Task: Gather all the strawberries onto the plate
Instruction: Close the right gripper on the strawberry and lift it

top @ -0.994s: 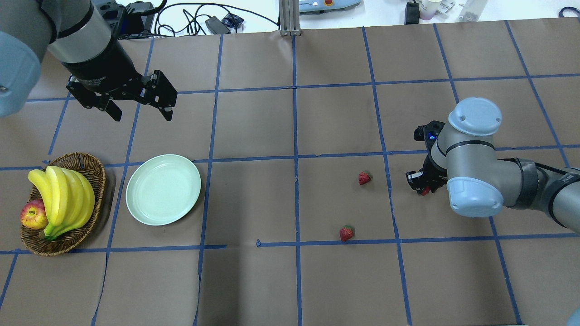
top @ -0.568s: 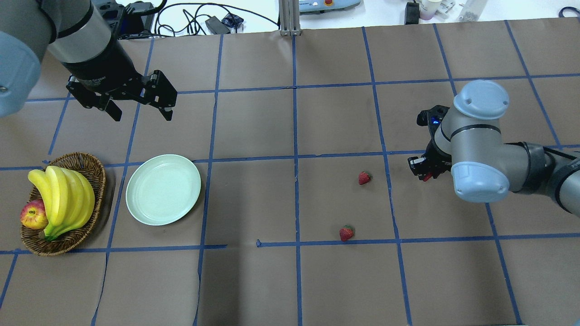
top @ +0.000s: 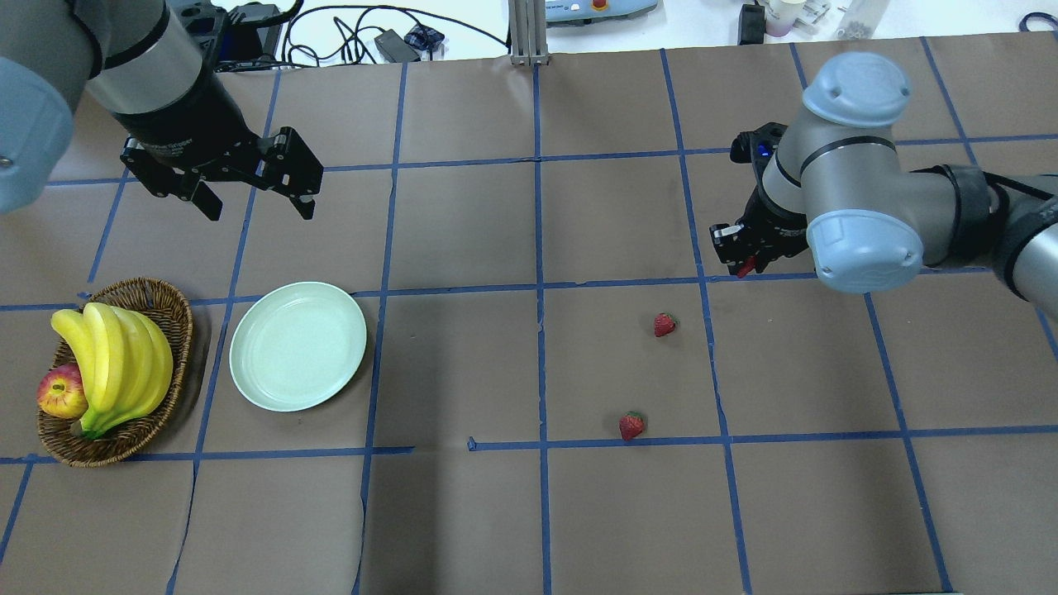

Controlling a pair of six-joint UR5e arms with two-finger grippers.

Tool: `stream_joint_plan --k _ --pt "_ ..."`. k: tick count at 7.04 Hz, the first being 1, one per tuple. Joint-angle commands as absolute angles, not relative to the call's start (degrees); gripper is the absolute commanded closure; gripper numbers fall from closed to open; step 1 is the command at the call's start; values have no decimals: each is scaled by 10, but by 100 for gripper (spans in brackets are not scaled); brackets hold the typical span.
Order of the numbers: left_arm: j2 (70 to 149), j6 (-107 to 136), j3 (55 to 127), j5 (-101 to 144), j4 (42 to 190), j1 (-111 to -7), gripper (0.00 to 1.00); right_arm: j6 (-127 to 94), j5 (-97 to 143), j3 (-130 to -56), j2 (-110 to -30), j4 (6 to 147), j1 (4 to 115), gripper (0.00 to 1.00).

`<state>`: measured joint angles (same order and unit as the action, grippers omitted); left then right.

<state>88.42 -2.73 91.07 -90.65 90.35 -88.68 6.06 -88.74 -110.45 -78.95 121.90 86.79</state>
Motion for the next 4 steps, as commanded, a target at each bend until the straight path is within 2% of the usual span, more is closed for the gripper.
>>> stream_joint_plan --k 1,4 --pt "885 -26 911 -907 904 -887 0 -28 -865 -1093 -781 1221 935 73" --pt "884 -26 911 -907 904 -887 0 -125 -865 -1051 -723 1230 1061 73"
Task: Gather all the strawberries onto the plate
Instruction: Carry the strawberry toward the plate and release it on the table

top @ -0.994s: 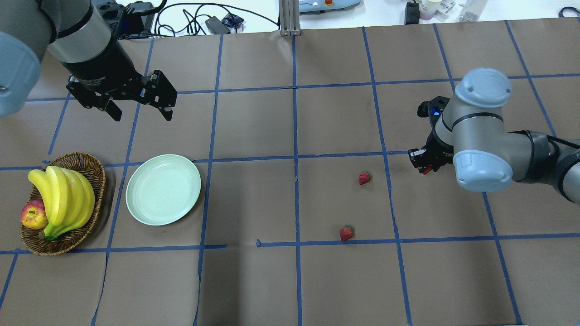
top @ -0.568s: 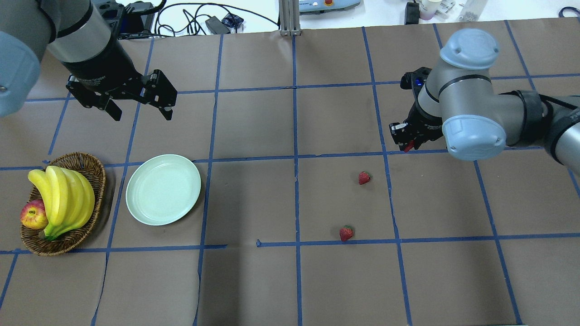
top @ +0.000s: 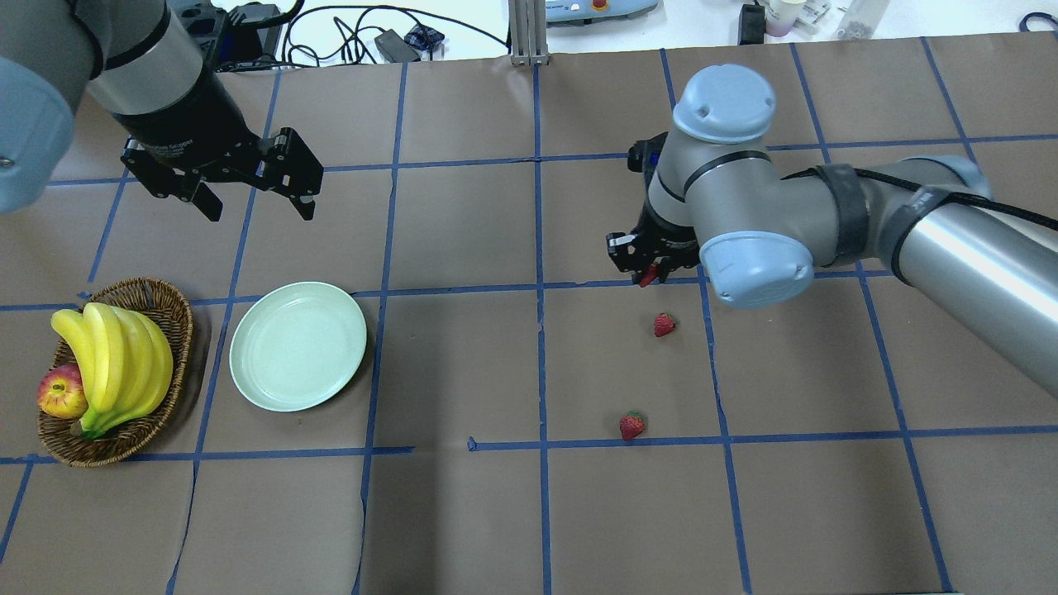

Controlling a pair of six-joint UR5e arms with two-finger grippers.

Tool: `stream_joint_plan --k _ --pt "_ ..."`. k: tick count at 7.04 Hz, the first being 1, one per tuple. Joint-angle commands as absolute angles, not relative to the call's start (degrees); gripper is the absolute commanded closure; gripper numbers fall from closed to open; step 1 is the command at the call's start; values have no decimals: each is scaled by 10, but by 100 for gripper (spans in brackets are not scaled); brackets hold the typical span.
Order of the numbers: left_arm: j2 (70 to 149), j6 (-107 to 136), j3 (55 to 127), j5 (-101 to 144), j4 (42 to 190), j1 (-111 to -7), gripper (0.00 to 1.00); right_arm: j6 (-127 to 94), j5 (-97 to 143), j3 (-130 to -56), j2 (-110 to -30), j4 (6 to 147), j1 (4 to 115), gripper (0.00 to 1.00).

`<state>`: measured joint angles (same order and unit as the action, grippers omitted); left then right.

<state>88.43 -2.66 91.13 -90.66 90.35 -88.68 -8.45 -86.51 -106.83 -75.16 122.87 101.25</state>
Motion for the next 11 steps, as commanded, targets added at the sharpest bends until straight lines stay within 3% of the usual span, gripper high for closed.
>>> stream_joint_plan --k 1,4,9,10,11 --pt "886 -25 911 -905 904 -888 0 -147 -864 -1018 -703 1228 1090 73" --pt "886 -25 911 -903 904 -888 0 -175 -860 -955 -620 1227 1138 72" --pt "886 -25 911 -905 904 -888 0 -188 -805 -956 -591 1238 1140 70" --pt "885 -25 911 -905 904 -888 0 -187 -805 -960 -591 1238 1140 65" --pt "884 -26 911 -905 904 -888 0 -188 -809 -962 -594 1238 1140 35"
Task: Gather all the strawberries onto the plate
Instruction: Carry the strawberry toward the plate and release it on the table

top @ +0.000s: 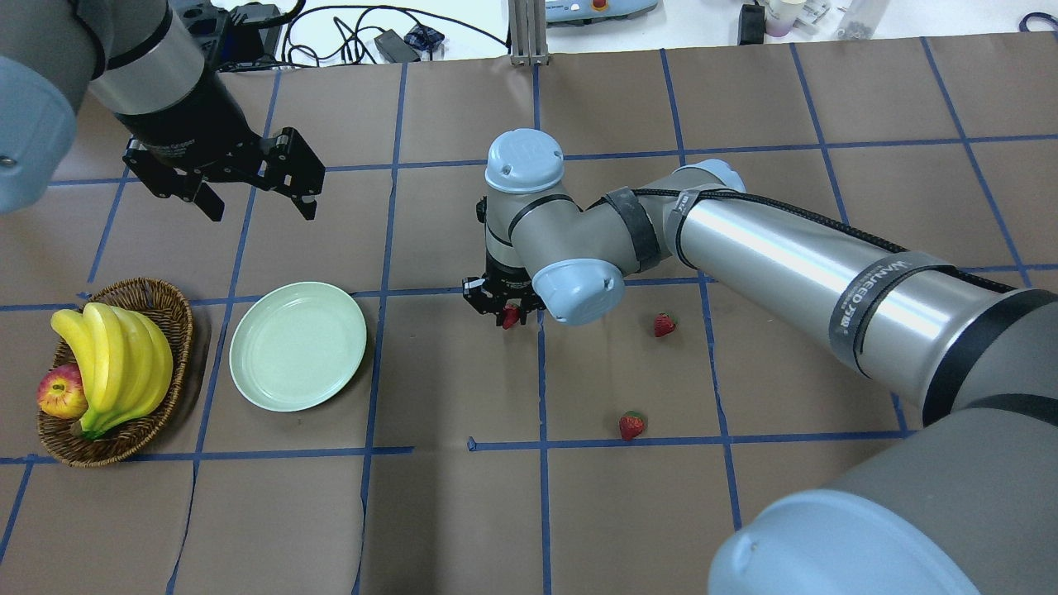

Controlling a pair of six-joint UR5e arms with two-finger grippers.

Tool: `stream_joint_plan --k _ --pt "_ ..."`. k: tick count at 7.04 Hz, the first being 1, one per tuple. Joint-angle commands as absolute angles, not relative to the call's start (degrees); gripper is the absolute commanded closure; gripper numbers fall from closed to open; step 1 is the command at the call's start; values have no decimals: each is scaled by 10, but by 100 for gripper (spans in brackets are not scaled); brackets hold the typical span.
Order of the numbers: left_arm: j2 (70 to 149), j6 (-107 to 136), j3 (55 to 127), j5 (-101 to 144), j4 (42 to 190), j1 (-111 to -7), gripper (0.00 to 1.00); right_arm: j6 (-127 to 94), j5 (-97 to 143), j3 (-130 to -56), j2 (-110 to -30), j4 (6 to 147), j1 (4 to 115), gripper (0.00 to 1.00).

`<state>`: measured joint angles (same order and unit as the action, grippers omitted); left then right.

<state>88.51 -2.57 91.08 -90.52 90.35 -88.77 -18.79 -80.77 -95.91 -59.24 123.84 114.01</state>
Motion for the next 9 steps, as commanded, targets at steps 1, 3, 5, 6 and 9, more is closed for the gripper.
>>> stream_joint_plan --k 1,3,5,6,9 --pt "884 -26 911 -906 904 -888 0 -187 -809 -962 -597 1231 1140 0" --pt "883 -27 910 -906 904 -888 0 -190 -815 -963 -619 1225 1140 0" --pt "882 -28 910 -907 904 -888 0 -183 -883 -966 -664 1155 1126 0" --pt "882 -28 910 -907 904 -888 0 -183 -930 -966 -667 1140 1105 0" --pt "882 -28 911 -907 904 -888 0 -87 -937 -1028 -704 1119 1000 0"
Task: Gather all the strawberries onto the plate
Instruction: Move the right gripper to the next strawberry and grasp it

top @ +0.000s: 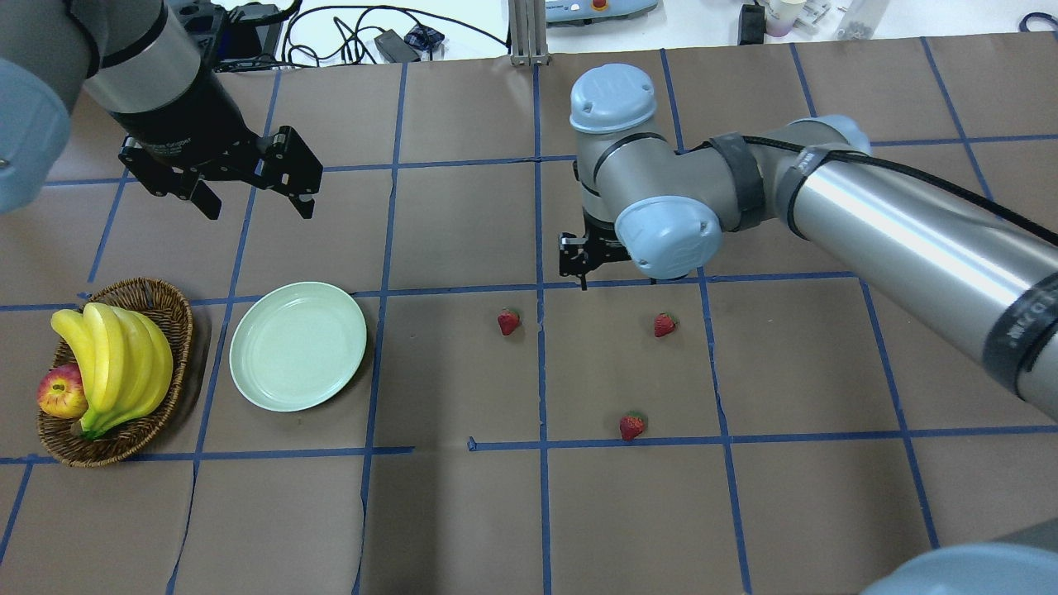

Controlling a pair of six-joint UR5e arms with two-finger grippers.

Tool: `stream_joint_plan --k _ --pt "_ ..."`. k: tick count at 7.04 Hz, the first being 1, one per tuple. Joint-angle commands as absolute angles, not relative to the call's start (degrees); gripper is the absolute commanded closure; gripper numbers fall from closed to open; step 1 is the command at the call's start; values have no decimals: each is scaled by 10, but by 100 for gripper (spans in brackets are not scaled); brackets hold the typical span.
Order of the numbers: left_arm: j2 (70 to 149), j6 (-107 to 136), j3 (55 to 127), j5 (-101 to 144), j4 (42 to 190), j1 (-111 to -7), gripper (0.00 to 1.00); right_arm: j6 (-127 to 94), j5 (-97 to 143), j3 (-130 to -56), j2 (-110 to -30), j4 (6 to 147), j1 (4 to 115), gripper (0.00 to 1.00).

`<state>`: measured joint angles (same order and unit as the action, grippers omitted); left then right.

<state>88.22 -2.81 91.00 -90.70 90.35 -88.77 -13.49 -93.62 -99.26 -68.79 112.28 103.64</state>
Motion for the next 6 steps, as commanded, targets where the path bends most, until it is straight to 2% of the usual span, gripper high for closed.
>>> stream_joint_plan --k 1,6 --pt "882 -28 911 -907 904 -888 0 -77 -936 -1064 -704 1172 988 0" --pt "882 -28 911 -907 904 -888 0 -33 -928 -1129 -695 1247 983 0"
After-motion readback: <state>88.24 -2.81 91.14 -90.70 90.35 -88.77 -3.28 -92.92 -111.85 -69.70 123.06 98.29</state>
